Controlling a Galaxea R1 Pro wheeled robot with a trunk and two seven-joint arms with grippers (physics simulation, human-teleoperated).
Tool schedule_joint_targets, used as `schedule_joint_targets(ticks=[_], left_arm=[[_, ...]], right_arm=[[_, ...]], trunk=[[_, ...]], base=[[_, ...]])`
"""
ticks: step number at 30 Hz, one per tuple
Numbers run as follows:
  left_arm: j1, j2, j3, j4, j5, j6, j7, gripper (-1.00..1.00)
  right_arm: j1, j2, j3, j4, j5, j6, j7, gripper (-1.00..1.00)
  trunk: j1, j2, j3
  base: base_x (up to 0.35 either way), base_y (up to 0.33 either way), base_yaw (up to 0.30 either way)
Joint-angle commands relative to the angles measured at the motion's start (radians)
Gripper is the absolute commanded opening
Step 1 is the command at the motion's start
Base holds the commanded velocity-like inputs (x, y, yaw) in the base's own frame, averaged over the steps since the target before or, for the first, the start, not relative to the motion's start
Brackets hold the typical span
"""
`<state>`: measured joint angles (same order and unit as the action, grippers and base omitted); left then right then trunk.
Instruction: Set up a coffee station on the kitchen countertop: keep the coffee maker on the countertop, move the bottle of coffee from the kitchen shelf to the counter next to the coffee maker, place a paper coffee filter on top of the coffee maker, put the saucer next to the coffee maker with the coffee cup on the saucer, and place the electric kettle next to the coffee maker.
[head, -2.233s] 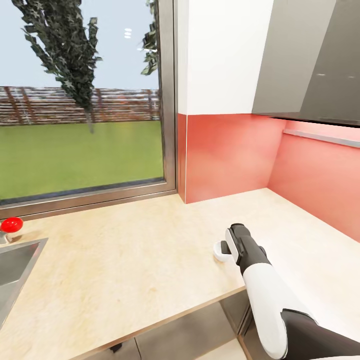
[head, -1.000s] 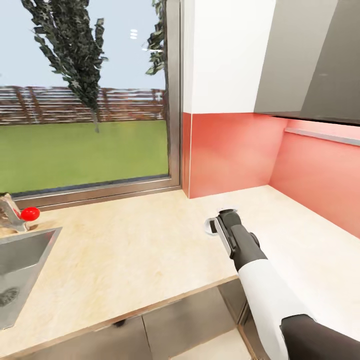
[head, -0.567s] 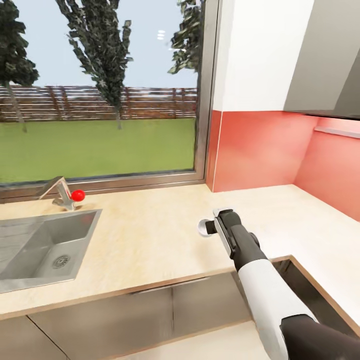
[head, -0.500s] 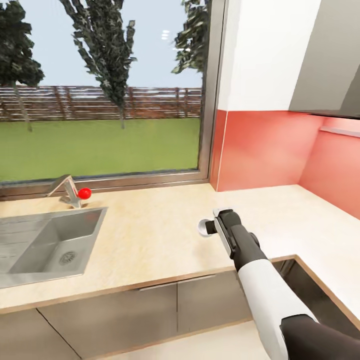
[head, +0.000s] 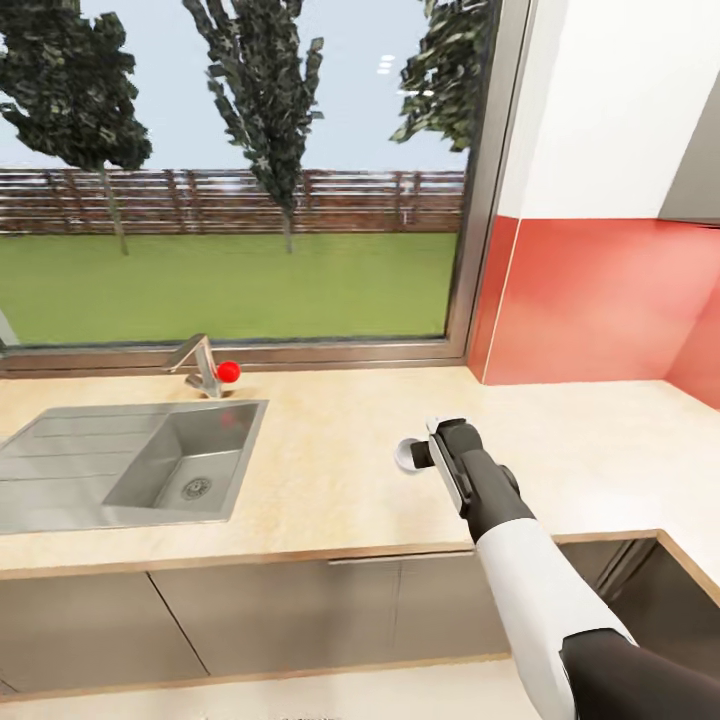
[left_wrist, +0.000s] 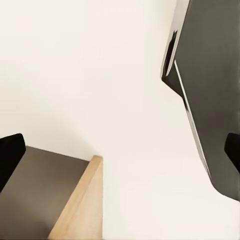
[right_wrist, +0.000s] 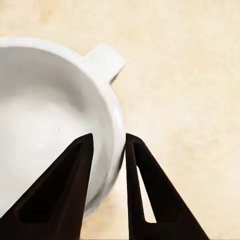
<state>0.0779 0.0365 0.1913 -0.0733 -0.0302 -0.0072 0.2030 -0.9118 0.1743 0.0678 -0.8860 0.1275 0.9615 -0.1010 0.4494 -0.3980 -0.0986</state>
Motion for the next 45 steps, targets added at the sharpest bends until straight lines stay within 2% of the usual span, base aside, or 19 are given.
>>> schedule_joint_targets(ticks=[1,10,45], left_arm=[[0.0,-0.001,0.006,-0.002,-0.003,-0.001,0.001,1.0],[0.0,-0.007,0.006,-0.003,-0.003,-0.002,0.001,1.0],[0.0,-0.006,0.007,-0.003,-0.002,-0.004,0.001,1.0]], right_arm=[[-0.001,0.0,0.001,-0.001,0.004,0.005,0.003,-1.0],[-0.001,0.0,0.001,-0.001,0.004,0.006,0.003,-1.0],[-0.001,0.0,0.004,-0.03,0.006,0.006,0.003,-1.0]], trunk=[[0.001,-0.002,-0.003],[0.001,-0.002,-0.01],[0.001,-0.002,-0.03]], base=[[0.0,0.0,0.257],[-0.102,0.179,0.257],[-0.006,0.301,0.259]])
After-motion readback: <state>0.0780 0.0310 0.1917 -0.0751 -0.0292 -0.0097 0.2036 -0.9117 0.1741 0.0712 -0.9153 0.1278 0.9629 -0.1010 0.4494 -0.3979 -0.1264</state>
